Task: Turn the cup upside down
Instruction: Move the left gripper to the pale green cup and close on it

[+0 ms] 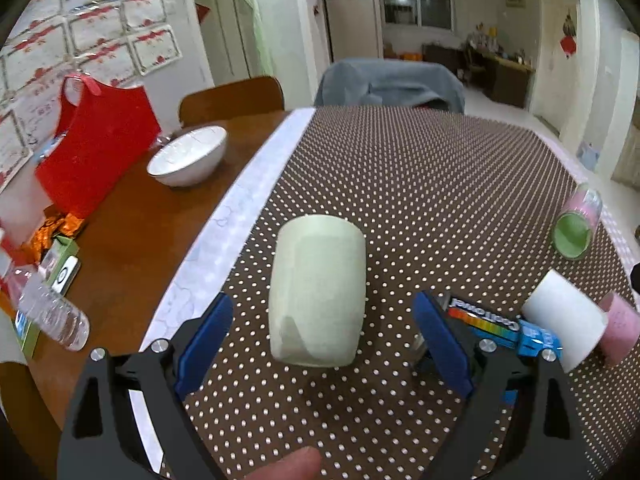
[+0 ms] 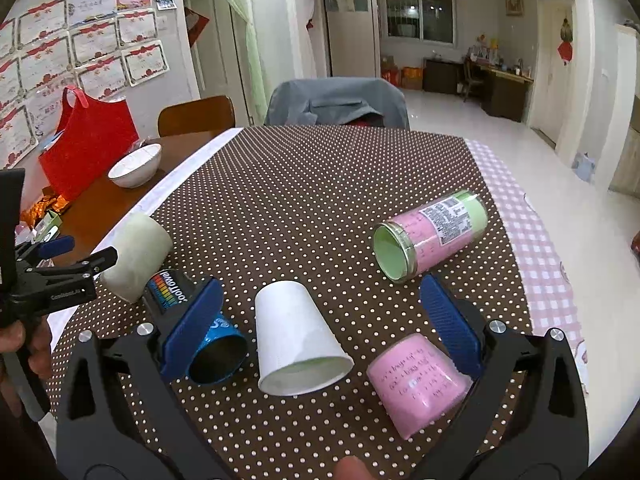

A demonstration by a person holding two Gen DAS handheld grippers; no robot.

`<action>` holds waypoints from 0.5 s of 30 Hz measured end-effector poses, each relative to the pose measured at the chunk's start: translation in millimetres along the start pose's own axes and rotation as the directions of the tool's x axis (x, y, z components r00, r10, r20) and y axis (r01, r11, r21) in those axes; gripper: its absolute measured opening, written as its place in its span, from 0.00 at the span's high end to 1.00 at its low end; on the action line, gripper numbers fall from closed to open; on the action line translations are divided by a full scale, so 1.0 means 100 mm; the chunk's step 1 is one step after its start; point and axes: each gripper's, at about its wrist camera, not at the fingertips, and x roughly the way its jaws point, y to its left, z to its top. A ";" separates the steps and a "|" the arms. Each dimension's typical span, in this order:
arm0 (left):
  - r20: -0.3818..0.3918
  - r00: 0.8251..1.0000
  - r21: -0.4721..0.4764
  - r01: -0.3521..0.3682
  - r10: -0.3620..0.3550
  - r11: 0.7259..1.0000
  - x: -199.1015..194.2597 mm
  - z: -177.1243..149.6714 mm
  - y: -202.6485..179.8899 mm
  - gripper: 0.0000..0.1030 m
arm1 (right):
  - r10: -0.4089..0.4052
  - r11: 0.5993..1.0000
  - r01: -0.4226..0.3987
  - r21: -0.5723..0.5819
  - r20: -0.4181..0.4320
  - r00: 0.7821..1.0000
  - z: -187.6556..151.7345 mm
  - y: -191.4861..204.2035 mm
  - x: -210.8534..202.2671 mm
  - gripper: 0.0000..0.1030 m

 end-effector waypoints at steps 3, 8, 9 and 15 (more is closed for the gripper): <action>-0.040 0.999 0.004 0.014 -0.014 1.000 0.20 0.02 0.03 0.13 | -0.003 1.000 0.003 0.006 -0.023 1.000 0.00 -0.01 0.11 0.06; -0.107 0.994 -0.013 0.022 -0.023 1.000 0.53 0.07 0.11 0.13 | -0.007 1.000 0.008 0.014 -0.047 0.999 -0.01 -0.04 0.24 0.06; -0.115 0.993 -0.014 0.021 -0.023 1.000 0.57 0.08 0.13 0.13 | -0.007 1.000 0.008 0.016 -0.051 0.999 -0.01 -0.04 0.26 0.06; -0.158 0.986 -0.024 0.040 -0.044 0.999 0.80 0.09 0.20 0.13 | -0.004 1.000 0.005 0.017 -0.065 0.998 -0.02 -0.01 0.33 0.06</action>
